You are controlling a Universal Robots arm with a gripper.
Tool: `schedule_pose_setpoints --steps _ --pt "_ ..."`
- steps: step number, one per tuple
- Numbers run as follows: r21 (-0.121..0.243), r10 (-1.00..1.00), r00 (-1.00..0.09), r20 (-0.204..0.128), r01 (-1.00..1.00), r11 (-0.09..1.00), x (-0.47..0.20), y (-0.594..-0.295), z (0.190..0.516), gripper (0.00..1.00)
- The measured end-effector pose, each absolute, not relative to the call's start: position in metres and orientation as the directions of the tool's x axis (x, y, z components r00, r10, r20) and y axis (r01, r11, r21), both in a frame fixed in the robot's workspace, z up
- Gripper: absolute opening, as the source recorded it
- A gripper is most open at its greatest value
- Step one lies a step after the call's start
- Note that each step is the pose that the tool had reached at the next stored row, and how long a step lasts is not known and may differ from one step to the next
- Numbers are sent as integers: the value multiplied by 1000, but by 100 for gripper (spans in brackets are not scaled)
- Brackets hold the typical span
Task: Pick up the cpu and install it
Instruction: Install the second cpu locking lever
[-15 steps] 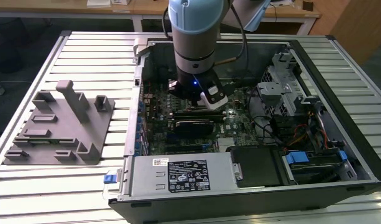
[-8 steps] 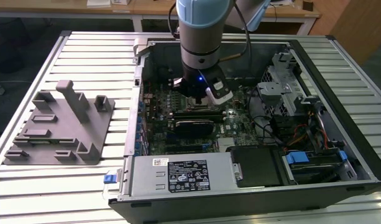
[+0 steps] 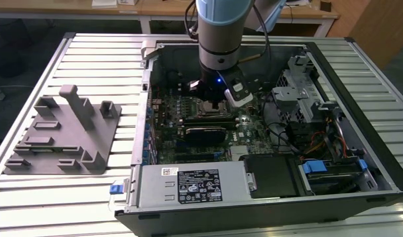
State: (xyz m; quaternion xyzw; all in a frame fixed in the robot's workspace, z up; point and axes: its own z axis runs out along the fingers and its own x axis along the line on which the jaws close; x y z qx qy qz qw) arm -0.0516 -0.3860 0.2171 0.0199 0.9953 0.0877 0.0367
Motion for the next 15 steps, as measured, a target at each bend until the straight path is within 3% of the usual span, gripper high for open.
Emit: schedule_pose_setpoints --steps 4,15 --pt "156 45 -996 -71 34 987 -50 -380 217 11" --pt "155 45 -996 -71 34 987 -50 -379 217 11"
